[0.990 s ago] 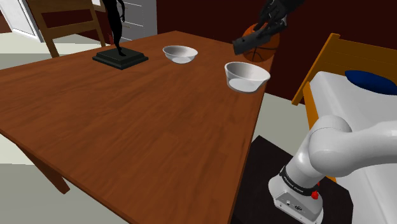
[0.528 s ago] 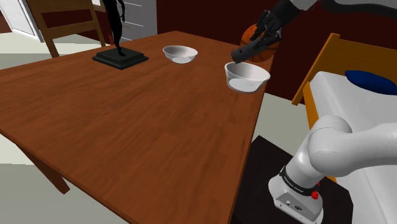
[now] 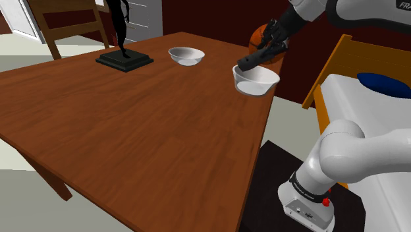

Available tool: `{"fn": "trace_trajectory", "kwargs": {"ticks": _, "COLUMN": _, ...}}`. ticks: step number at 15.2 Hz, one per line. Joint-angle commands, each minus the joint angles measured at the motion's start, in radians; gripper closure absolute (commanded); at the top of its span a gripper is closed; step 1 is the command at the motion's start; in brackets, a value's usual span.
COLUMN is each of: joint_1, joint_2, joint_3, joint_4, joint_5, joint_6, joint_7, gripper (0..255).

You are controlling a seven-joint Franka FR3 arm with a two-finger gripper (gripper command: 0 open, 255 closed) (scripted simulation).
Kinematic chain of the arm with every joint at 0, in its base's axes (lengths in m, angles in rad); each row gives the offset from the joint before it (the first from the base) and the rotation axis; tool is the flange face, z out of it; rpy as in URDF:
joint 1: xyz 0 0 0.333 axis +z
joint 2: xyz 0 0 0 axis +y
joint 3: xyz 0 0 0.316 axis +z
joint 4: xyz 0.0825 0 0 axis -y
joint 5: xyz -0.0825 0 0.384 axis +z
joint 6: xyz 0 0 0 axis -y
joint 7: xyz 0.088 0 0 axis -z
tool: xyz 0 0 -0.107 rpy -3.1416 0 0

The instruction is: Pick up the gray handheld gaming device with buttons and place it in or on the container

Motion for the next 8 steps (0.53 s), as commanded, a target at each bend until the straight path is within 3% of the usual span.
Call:
{"fn": "trace_trajectory", "kwargs": {"ticks": 1, "joint_1": 0.000, "joint_2": 0.000, "joint_3": 0.000, "joint_4": -0.001, "joint_5": 0.000, "joint_6": 0.001, "joint_7": 0.000, "gripper": 255}}
{"fn": "trace_trajectory", "kwargs": {"ticks": 3, "joint_1": 0.000, "joint_2": 0.000, "joint_3": 0.000, "joint_4": -0.001, "joint_5": 0.000, "joint_6": 0.001, "joint_7": 0.000, "gripper": 255}}
{"fn": "trace_trajectory", "kwargs": {"ticks": 4, "joint_1": 0.000, "joint_2": 0.000, "joint_3": 0.000, "joint_4": 0.000, "joint_5": 0.000, "joint_6": 0.001, "joint_7": 0.000, "gripper": 0}}
{"fn": "trace_trajectory", "kwargs": {"ticks": 8, "joint_1": 0.000, "joint_2": 0.000, "joint_3": 0.000, "joint_4": -0.001, "joint_5": 0.000, "joint_6": 0.001, "joint_7": 0.000, "gripper": 0}}
